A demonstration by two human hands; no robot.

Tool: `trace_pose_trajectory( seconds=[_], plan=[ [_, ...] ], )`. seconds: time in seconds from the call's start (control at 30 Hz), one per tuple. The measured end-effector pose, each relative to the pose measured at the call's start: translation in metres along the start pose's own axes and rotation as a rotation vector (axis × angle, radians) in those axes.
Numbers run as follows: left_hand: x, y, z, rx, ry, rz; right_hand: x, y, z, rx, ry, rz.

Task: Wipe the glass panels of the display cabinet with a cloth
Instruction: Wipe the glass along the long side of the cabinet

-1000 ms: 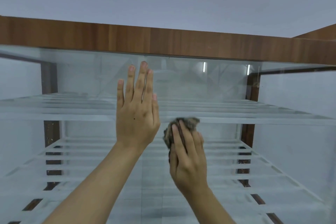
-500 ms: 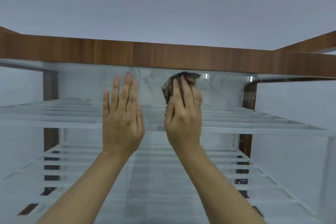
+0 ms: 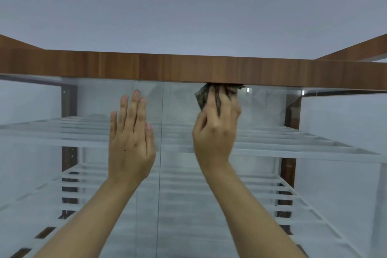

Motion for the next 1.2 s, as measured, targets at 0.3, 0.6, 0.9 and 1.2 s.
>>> trace_pose_trajectory(
  seconds=[0.3,0.6,0.9,1.2],
  plan=[
    [-0.001,-0.001,-0.009,0.005,-0.009,0.000,0.036,0.037,-0.086,0.240,-0.204,-0.059],
    [-0.005,0.005,-0.012,0.168,0.063,-0.087,0.006,-0.011,-0.104,0.416,-0.343,0.002],
    [0.008,0.076,0.009,-0.102,0.158,-0.293,0.025,0.043,0.008,-0.030,0.019,0.016],
    [-0.029,0.098,0.004,-0.124,0.051,-0.235,0.071,0.099,-0.036,0.046,-0.044,-0.043]
  ],
)
Point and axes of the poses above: each hand's wrist, its own z-axis towards the middle knuckle, its own x-axis out of the back of the hand, y = z × x, the point moved 9 cm from there along z, towards the middle knuckle, and after that the axes turned 4 degrees about z, right-handed, at the moved point
